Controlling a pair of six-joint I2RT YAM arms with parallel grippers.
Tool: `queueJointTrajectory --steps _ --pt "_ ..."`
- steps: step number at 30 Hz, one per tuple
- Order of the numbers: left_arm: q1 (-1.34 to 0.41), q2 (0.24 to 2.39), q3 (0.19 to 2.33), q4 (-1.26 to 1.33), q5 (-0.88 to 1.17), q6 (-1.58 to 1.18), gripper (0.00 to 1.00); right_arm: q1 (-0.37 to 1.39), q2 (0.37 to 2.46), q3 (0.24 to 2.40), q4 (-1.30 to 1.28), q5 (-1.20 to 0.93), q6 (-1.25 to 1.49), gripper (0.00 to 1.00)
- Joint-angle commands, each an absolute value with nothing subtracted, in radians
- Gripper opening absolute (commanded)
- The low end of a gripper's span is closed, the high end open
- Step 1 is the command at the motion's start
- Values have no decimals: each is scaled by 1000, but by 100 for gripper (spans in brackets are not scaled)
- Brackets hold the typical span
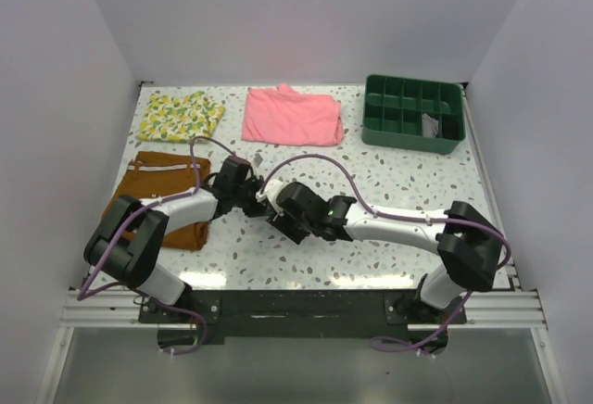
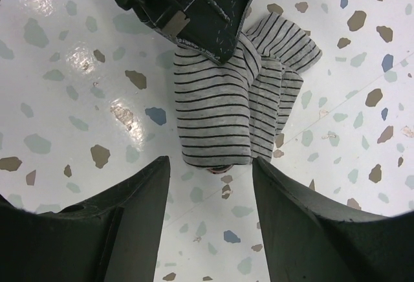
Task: Roll the underwear
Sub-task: Roll the underwear to the center of the board.
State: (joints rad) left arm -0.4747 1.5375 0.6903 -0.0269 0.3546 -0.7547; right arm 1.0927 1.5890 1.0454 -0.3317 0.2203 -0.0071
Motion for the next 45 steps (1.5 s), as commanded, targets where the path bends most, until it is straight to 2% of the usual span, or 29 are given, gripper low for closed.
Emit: queueJointTrajectory --steps 1,13,25,32,39,41,42,43,45 --pt "-482 1549 709 -63 307 -721 0 1104 1605 1089 -318 253 -48 58" --pt "-482 1555 707 -63 318 -719 0 1120 1700 1137 -304 299 -89 57" --pt "-482 1554 701 -60 319 -724 0 1127 1749 1065 -230 357 -9 54" --pt "-482 1552 701 -64 318 -726 0 1127 1776 1036 -224 361 23 36" --pt "-482 1543 701 -64 315 -729 0 1127 1779 993 -227 330 64 14" --pt "-482 1511 692 -57 298 -739 9 1126 1775 971 -226 301 78 11" --pt "-482 1496 683 -52 281 -744 16 1126 1773 965 -224 292 95 10" --pt "-480 1480 683 -55 270 -747 28 1124 1772 959 -221 284 103 9" --pt "-479 1441 689 -69 232 -747 39 1123 1766 939 -207 250 133 8"
